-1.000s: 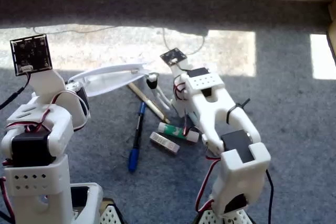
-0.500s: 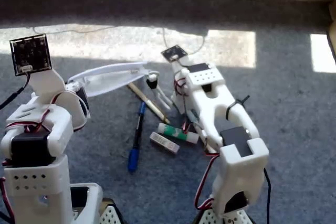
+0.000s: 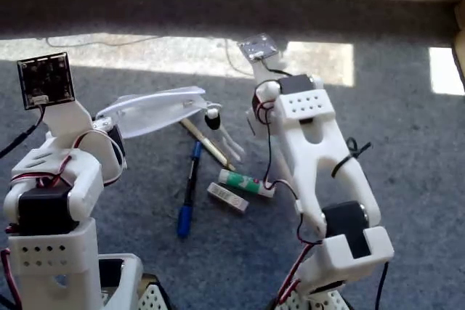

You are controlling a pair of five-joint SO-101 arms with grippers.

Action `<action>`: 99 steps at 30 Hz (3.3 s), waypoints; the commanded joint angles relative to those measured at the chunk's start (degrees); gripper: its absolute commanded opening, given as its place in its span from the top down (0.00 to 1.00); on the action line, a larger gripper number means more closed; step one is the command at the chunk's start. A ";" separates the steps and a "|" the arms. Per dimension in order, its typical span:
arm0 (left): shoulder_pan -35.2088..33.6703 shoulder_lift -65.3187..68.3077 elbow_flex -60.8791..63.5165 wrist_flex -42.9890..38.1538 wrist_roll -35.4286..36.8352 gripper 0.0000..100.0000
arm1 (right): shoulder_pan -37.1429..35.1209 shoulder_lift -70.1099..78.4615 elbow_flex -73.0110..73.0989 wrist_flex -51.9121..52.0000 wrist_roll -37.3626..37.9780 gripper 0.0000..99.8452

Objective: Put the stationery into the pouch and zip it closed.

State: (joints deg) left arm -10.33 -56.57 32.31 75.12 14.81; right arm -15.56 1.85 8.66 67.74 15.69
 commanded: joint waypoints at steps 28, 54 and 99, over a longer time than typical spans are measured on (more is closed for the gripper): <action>-0.66 1.10 -1.36 -2.99 4.40 0.99 | -14.20 -44.26 3.38 -5.14 -16.88 0.99; -0.66 1.10 -1.36 -3.25 4.40 0.99 | -27.47 -47.69 5.14 -39.25 -16.70 0.99; -0.92 1.10 -1.01 -2.99 4.40 0.99 | -28.26 -48.31 44.79 -79.08 -9.67 0.99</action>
State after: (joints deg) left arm -10.33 -56.57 32.31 73.19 18.42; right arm -43.08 -44.57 53.14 -9.27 5.41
